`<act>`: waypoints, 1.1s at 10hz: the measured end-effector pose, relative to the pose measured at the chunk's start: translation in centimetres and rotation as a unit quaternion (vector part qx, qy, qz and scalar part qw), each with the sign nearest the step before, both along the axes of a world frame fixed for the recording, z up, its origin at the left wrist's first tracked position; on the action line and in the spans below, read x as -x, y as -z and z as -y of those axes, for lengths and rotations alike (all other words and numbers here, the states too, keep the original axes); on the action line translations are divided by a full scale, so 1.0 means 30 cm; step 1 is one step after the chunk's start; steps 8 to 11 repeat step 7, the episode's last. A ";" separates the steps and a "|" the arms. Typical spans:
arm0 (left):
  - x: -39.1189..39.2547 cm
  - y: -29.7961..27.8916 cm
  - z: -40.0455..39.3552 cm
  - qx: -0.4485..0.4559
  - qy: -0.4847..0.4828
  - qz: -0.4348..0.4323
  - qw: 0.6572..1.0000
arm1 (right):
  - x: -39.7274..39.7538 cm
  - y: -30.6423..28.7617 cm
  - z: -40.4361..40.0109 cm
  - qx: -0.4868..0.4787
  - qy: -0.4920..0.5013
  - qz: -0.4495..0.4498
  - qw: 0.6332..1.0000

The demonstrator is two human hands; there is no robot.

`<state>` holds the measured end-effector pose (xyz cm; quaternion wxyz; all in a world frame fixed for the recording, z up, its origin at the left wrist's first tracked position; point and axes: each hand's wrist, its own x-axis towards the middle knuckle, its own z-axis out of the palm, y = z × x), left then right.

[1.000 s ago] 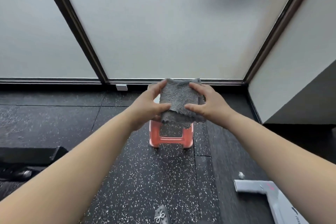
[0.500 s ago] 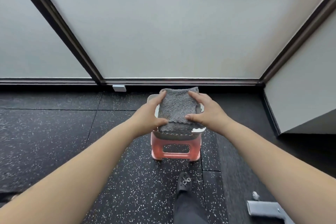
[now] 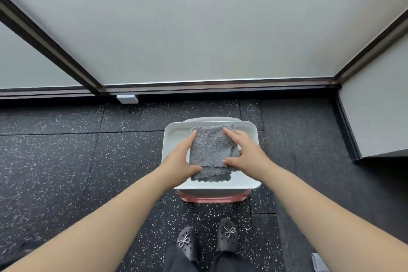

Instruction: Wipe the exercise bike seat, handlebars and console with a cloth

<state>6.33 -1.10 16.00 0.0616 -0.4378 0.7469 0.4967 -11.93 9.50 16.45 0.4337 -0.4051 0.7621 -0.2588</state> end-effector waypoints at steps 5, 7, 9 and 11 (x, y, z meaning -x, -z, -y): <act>0.047 0.510 0.075 0.049 0.036 0.122 0.991 | -0.005 0.529 0.087 -0.082 0.028 -0.098 0.991; 0.036 0.473 0.054 0.207 0.222 0.205 0.930 | -0.029 0.533 0.042 -0.159 -0.101 -0.239 0.953; 0.036 0.473 0.054 0.207 0.222 0.205 0.930 | -0.029 0.533 0.042 -0.159 -0.101 -0.239 0.953; 0.036 0.473 0.054 0.207 0.222 0.205 0.930 | -0.029 0.533 0.042 -0.159 -0.101 -0.239 0.953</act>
